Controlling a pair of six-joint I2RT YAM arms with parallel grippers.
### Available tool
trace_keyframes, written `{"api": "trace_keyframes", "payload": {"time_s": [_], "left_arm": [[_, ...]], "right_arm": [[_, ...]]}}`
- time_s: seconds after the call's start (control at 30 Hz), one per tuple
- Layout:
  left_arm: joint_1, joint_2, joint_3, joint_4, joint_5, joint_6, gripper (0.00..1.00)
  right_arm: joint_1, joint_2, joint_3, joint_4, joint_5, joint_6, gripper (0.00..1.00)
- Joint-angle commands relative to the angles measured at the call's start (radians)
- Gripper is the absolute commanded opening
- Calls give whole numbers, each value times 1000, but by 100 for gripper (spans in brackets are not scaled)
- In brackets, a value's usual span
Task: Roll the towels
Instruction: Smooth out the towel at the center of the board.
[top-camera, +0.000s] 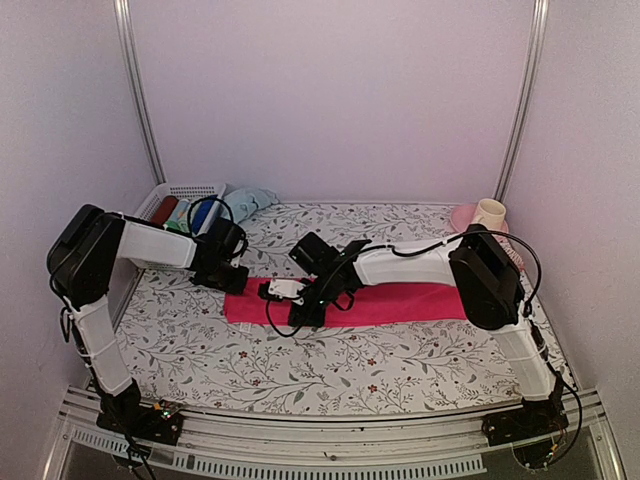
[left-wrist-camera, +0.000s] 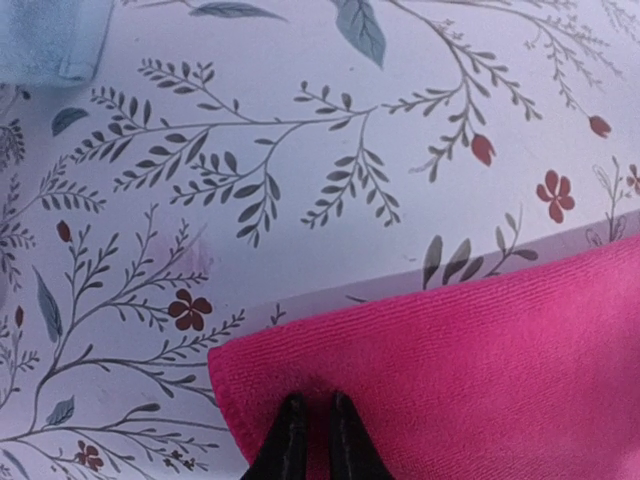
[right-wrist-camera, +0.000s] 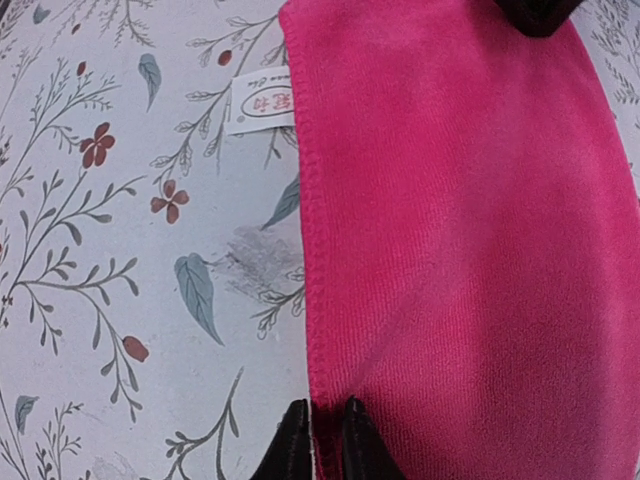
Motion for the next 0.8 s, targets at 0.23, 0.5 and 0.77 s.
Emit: {"api": "trace_keyframes", "payload": {"time_s": [0.23,0.5,0.77], "left_arm": [[-4,-123,-4,-43,-11,-2,49],[-12,-264,-76,-32,91,-69,52],[-65,-390,-276,37,250,-186,31]], "right_arm": [[10,-110,14,-62,11,-35,43],[-74,-245,-54,-73,46,-57,52],[-242,-323,-230,-25,98,-5,39]]}}
